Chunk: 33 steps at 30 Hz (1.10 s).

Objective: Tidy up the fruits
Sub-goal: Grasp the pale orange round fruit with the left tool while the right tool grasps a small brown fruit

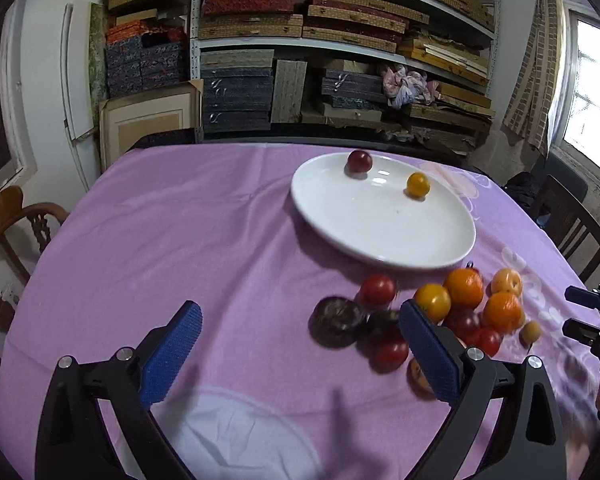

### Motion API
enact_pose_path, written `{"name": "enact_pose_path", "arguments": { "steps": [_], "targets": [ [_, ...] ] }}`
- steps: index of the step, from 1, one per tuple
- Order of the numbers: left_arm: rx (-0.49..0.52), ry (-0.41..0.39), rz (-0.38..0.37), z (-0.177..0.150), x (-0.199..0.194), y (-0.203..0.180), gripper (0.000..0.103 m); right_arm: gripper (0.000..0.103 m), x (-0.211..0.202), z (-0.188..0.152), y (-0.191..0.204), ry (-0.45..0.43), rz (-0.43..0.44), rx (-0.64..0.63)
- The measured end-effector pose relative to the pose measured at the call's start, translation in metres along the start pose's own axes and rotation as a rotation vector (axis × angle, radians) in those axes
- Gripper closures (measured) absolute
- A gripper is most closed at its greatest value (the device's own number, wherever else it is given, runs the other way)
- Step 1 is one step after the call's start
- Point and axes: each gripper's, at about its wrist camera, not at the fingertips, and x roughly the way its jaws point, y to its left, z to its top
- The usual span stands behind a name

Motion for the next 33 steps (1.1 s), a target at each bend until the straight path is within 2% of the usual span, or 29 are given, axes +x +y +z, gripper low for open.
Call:
{"name": "enact_pose_path", "arguments": {
  "steps": [4, 11, 16, 21, 24, 29, 33],
  "targets": [
    [-0.075, 0.029, -0.027, -0.027, 0.004, 0.019, 0.003, 0.059, 0.011, -0.024, 0.007, 0.076, 0.011, -0.017],
    [-0.218, 0.079, -0.053, -0.032, 0.016, 0.053, 0.003, 0.059, 0.031, -0.015, 0.018, 0.102, -0.032, -0.066],
    [-0.278, 0.114, -0.07, -0.037, 0.019, 0.064, 0.003, 0.059, 0.042, -0.009, 0.016, 0.113, -0.058, -0.057],
    [-0.222, 0.115, -0.055, -0.037, 0.018, 0.053, 0.003, 0.06, 0.053, -0.009, 0.006, 0.135, -0.045, -0.015],
    [-0.179, 0.111, -0.041, -0.037, 0.018, 0.044, 0.003, 0.074, 0.058, -0.009, 0.004, 0.143, -0.025, -0.005],
    [-0.134, 0.101, -0.039, -0.036, 0.01, 0.033, 0.003, 0.074, 0.054, -0.008, 0.0, 0.125, -0.004, 0.011],
    [-0.079, 0.095, -0.08, -0.045, -0.014, 0.02, 0.003, 0.074, 0.057, -0.01, -0.004, 0.145, 0.018, 0.027]
  ]
}}
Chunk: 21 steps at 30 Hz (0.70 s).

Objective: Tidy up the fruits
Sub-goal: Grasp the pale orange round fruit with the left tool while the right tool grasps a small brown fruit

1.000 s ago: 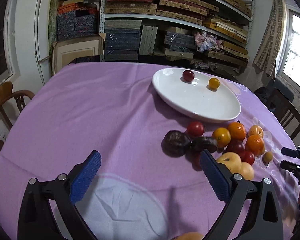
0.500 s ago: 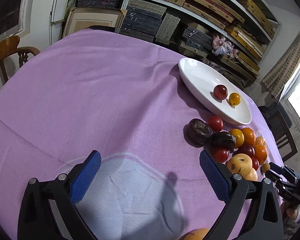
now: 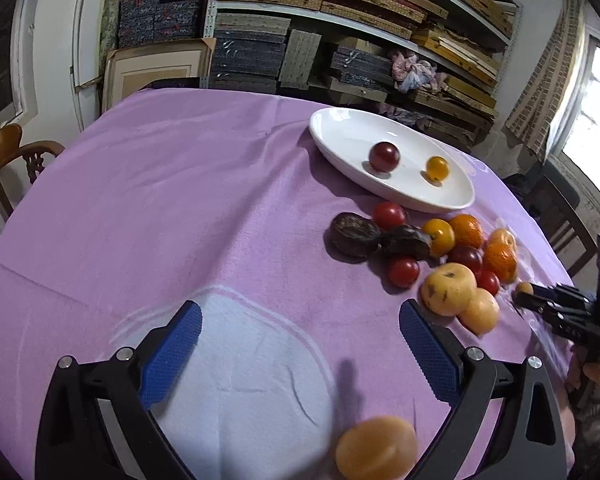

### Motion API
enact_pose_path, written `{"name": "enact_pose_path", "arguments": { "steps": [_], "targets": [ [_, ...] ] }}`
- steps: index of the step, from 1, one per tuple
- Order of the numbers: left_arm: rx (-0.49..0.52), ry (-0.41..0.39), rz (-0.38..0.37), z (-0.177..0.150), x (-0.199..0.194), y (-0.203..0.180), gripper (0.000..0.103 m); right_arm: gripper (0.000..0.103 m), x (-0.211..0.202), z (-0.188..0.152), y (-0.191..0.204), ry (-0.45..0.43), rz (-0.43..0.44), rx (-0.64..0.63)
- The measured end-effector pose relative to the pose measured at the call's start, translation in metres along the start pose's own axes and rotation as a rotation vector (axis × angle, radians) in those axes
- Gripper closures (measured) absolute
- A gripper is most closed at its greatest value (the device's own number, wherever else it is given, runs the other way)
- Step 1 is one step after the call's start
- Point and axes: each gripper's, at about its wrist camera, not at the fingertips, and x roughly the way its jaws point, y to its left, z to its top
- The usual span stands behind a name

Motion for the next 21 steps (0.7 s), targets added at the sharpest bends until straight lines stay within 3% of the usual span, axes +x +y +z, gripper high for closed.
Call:
{"name": "enact_pose_path", "arguments": {
  "steps": [4, 9, 18, 21],
  "targets": [
    [0.145, 0.028, -0.016, -0.03, -0.02, -0.03, 0.003, 0.074, -0.001, 0.0, -0.003, -0.001, 0.01, 0.009],
    [0.286, 0.02, 0.067, -0.061, -0.024, -0.059, 0.003, 0.073, -0.001, -0.001, 0.0, 0.0, -0.002, -0.002],
    [0.196, 0.079, -0.002, -0.056, 0.001, -0.054, 0.004, 0.073, 0.0, -0.003, -0.002, -0.003, 0.024, 0.018],
    [0.211, 0.123, 0.005, -0.058, 0.008, -0.056, 0.005, 0.073, -0.001, -0.002, -0.005, -0.004, 0.032, 0.024]
  ]
}}
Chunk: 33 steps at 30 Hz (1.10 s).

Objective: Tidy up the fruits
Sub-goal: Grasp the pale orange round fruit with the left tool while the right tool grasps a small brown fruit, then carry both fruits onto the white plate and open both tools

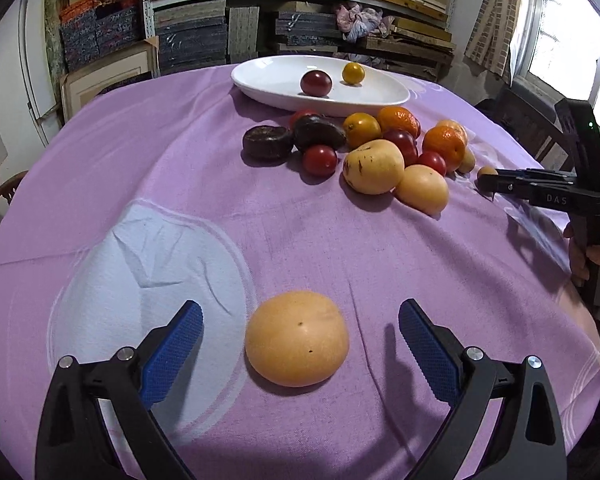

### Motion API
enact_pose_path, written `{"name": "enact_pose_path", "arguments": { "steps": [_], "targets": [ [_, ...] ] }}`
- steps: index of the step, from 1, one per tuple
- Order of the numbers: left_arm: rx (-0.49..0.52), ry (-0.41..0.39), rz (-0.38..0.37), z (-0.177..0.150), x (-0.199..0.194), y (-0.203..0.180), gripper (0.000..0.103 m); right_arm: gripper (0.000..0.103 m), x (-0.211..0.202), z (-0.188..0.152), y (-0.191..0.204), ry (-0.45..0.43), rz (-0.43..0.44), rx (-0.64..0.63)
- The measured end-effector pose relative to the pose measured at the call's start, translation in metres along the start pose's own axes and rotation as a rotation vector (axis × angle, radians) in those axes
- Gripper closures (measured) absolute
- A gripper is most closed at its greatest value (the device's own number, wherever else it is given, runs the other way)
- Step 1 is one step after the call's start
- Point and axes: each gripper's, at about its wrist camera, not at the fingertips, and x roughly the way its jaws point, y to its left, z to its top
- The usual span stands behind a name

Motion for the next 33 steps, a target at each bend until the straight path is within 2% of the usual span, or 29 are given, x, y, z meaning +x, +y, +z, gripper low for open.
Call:
{"name": "enact_pose_path", "arguments": {
  "steps": [2, 4, 7, 9, 10, 11, 18, 23, 26, 30, 33],
  "targets": [
    [0.024, 0.016, 0.013, 0.0, 0.003, -0.004, 0.016, 0.073, 0.0, 0.0, -0.001, 0.0, 0.004, 0.001],
    [0.039, 0.02, 0.025, -0.001, 0.004, -0.006, 0.018, 0.071, 0.0, 0.0, -0.002, 0.0, 0.008, 0.001],
    [0.045, 0.012, 0.034, -0.001, 0.004, -0.007, 0.027, 0.07, 0.0, 0.0, -0.001, 0.0, 0.013, 0.001],
    [0.034, 0.002, 0.039, -0.001, 0.003, -0.006, 0.04, 0.07, 0.0, 0.0, -0.001, 0.0, 0.014, 0.001],
    [0.031, 0.0, 0.04, -0.001, 0.001, -0.006, 0.052, 0.07, 0.0, 0.0, -0.001, 0.0, 0.015, 0.001],
    [0.027, 0.002, 0.034, -0.001, 0.0, -0.005, 0.056, 0.07, 0.0, 0.0, -0.001, 0.0, 0.015, 0.001],
    [0.049, 0.019, 0.023, -0.006, -0.006, -0.009, 0.056, 0.07, 0.0, 0.0, -0.001, 0.0, 0.015, 0.002],
    [0.025, 0.007, 0.02, -0.007, -0.011, -0.004, 0.056, 0.07, 0.0, 0.0, -0.001, 0.0, 0.015, 0.001],
    [0.027, -0.049, 0.044, 0.021, -0.017, -0.001, 0.056, 0.069, 0.0, 0.0, -0.001, 0.001, 0.013, -0.001],
    [0.026, -0.13, 0.043, 0.092, -0.011, 0.0, 0.056, 0.069, 0.0, 0.0, 0.0, 0.0, 0.014, 0.0],
    [0.017, -0.15, 0.048, 0.147, 0.013, -0.002, 0.056, 0.069, 0.0, 0.0, 0.0, 0.0, 0.015, 0.0]
  ]
}}
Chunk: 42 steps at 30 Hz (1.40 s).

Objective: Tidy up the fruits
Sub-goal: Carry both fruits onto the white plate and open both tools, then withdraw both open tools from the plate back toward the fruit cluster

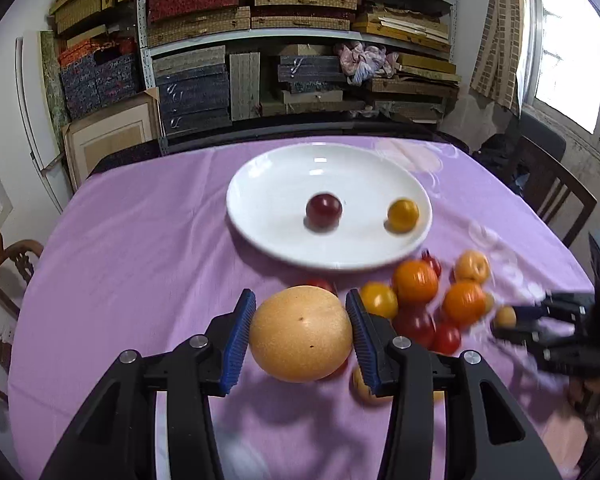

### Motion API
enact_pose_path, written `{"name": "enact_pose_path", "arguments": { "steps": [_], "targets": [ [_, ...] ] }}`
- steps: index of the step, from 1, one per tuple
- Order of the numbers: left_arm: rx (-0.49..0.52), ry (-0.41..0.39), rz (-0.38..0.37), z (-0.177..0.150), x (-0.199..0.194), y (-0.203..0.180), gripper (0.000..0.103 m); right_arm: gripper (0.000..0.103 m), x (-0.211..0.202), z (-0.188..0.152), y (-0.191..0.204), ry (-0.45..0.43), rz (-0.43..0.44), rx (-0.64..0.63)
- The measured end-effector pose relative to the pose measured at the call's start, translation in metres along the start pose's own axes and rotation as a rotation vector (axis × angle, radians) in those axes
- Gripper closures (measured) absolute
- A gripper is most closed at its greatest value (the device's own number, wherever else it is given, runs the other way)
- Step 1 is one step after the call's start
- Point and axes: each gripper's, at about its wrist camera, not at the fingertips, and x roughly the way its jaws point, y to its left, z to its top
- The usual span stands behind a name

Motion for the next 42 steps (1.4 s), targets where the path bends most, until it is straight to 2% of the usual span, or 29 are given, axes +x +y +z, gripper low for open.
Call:
{"name": "enact_pose_path", "arguments": {
  "steps": [3, 6, 8, 16, 21, 23, 26, 30, 33, 34, 37, 39, 40, 41, 42],
  "targets": [
    [-0.017, 0.023, 0.005, 0.035, 0.039, -0.002, 0.056, 0.07, 0.0, 0.0, 0.0, -0.002, 0.005, 0.004],
    [-0.051, 0.045, -0.014, 0.048, 0.065, -0.002, 0.056, 0.074, -0.003, 0.0, -0.004, -0.018, 0.012, 0.025],
    [-0.065, 0.053, -0.029, 0.048, 0.073, -0.003, 0.056, 0.074, -0.005, 0.003, -0.007, -0.027, 0.03, 0.04],
    [-0.04, 0.063, -0.044, 0.046, 0.084, -0.003, 0.056, 0.074, -0.013, 0.034, 0.007, -0.07, -0.022, -0.047],
    [-0.042, 0.061, -0.047, 0.049, 0.088, 0.001, 0.056, 0.074, -0.023, 0.084, 0.008, -0.135, -0.032, -0.07],
    [-0.051, 0.069, -0.039, 0.05, 0.093, 0.004, 0.056, 0.074, -0.008, 0.114, 0.007, -0.136, -0.034, -0.08],
    [-0.066, 0.105, -0.036, 0.05, 0.108, 0.007, 0.056, 0.074, 0.034, 0.148, 0.011, -0.085, -0.054, -0.094],
    [-0.057, 0.139, -0.025, 0.047, 0.125, 0.007, 0.056, 0.074, 0.085, 0.163, 0.019, 0.01, -0.06, -0.11],
    [-0.072, 0.148, -0.042, 0.048, 0.131, 0.009, 0.055, 0.074, 0.097, 0.166, 0.023, 0.009, -0.082, -0.113],
    [-0.082, 0.137, -0.042, 0.049, 0.129, 0.01, 0.055, 0.071, 0.095, 0.167, 0.022, -0.001, -0.076, -0.104],
    [-0.108, 0.095, -0.049, 0.054, 0.112, 0.016, 0.036, 0.067, 0.076, 0.168, 0.016, -0.046, -0.061, -0.079],
    [-0.123, 0.048, -0.037, 0.057, 0.089, 0.025, 0.03, 0.063, 0.051, 0.164, 0.01, -0.085, -0.056, -0.068],
    [-0.128, 0.034, -0.034, 0.058, 0.078, 0.029, 0.027, 0.053, 0.035, 0.158, 0.007, -0.107, -0.056, -0.064],
    [-0.133, 0.02, -0.024, 0.057, 0.064, 0.034, 0.02, 0.046, 0.019, 0.152, 0.001, -0.131, -0.064, -0.062],
    [-0.137, 0.006, -0.011, 0.053, 0.051, 0.037, 0.016, 0.028, 0.004, 0.142, -0.002, -0.159, -0.081, -0.059]
  ]
}}
